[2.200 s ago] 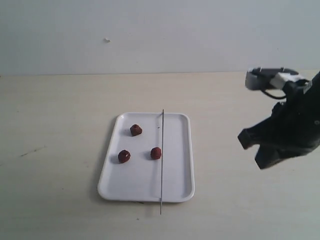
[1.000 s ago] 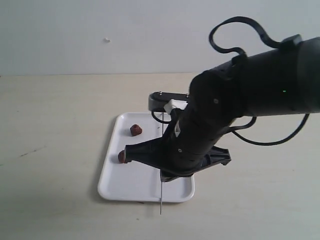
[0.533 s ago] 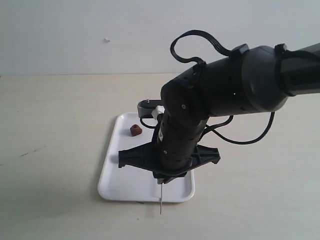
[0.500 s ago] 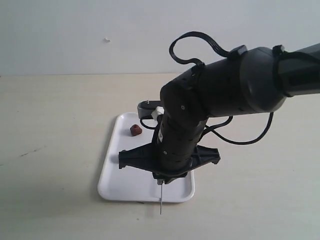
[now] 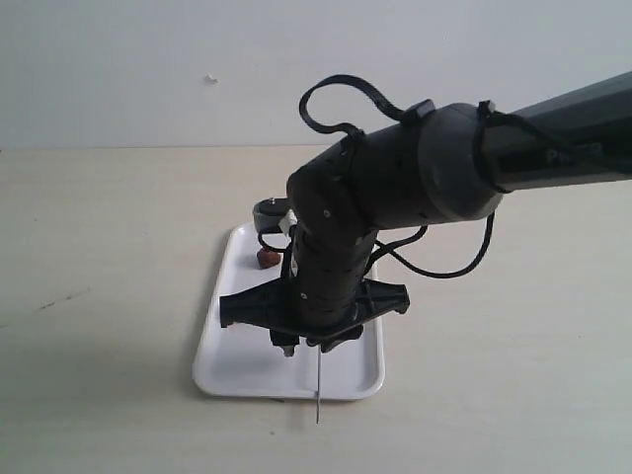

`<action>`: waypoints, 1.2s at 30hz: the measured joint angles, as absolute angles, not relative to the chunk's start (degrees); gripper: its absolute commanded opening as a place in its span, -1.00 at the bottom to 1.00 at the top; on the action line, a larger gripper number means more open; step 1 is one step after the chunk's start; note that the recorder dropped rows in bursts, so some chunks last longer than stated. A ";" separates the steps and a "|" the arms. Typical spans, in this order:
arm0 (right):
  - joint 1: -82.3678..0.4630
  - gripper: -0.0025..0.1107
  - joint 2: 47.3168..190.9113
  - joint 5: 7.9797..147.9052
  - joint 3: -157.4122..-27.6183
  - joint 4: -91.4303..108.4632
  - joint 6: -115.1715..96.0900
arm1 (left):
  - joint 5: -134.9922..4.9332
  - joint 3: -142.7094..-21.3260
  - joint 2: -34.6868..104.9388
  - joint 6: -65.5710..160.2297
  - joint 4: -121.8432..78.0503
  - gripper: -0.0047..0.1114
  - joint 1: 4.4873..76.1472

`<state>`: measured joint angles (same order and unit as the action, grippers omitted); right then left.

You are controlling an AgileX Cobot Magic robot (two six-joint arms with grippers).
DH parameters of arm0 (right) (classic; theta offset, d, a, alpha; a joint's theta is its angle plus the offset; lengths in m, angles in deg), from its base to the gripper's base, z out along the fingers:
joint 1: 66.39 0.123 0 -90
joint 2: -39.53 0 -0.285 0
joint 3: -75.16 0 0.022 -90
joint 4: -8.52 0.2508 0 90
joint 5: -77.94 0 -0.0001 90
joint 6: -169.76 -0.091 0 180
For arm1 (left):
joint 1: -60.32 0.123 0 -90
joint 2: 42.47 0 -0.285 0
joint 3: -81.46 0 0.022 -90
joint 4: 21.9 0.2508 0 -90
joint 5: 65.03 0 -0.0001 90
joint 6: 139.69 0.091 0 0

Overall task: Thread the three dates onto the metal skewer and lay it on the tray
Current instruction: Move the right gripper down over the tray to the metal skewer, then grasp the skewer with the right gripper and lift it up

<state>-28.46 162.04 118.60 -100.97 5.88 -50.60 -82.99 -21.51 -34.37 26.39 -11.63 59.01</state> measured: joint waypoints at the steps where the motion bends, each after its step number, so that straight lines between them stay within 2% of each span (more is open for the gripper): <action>1: -28.46 -0.25 162.68 118.60 -100.97 5.46 -51.44 | -82.99 -21.51 -34.37 26.39 -11.63 -0.92 59.01; 21: -28.46 -0.25 166.25 120.74 -100.97 4.27 -54.40 | -82.99 -21.51 -34.37 26.39 -11.63 -0.92 59.01; 24: -28.46 -0.34 166.25 121.63 -100.97 4.27 -54.40 | -82.99 -21.51 -34.37 26.39 -11.63 -0.92 59.01; 28: -28.46 -0.67 166.25 122.74 -100.97 4.27 -54.40 | -82.99 -21.51 -34.37 26.39 -11.63 -0.92 59.01; 31: -28.46 -0.83 166.25 122.84 -100.97 4.27 -54.40 | -82.99 -21.51 -34.37 26.39 -11.63 -0.92 59.01; 36: -28.46 -0.88 166.25 121.31 -100.97 4.64 -54.54 | -82.99 -21.51 -34.37 26.39 -11.63 -0.92 59.01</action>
